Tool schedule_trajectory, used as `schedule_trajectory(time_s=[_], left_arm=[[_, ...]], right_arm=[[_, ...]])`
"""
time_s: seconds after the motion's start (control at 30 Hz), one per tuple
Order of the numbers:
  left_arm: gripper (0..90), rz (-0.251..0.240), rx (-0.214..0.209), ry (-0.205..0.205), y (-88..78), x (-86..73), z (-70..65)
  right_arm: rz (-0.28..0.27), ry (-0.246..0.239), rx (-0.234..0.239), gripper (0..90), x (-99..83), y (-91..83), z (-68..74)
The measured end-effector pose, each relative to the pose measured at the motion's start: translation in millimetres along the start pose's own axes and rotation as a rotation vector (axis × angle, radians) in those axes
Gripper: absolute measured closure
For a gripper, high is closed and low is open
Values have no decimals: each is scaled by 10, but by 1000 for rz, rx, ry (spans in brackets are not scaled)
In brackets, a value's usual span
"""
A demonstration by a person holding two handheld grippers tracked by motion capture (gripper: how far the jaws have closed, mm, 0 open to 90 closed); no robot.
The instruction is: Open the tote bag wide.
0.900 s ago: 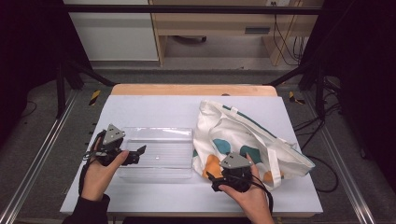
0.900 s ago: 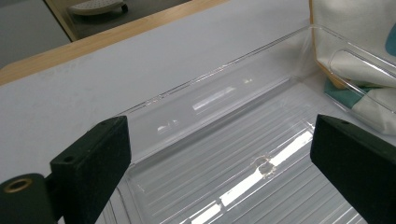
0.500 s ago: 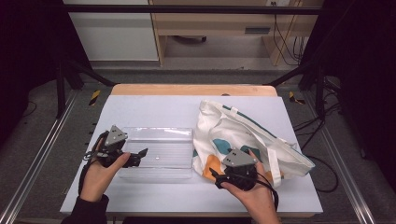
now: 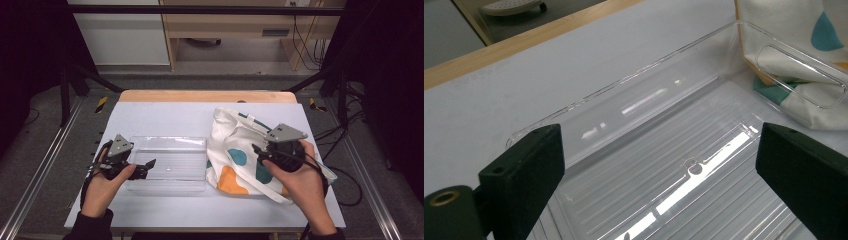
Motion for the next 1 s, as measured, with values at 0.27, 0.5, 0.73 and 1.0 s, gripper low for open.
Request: schedule_trajectory(time_s=[0.27, 0.5, 0.73, 1.0], left_arm=[[56, -7, 1, -11, -33, -4, 33], [57, -6, -2, -8, -49, -3, 43], [57, -11, -5, -4, -58, 7, 33], [58, -13, -5, -8, -55, 5, 34]], right_arm=[[78, 74, 21, 539, -100, 242, -277], [170, 92, 11, 606, -141, 435, -253], [197, 100, 10, 812, -184, 453, -230], [127, 104, 34, 891, -255, 255, -111]])
Point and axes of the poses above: each handheld gripper's, and its own axes: y roughly forward along the jaws, x roughly out of its top, z roughly to its left, the point moved 2 cm from there along y, roughly forward along the jaws, and after that the axes turned 2 degrees about -y, right-handed, at the moved point
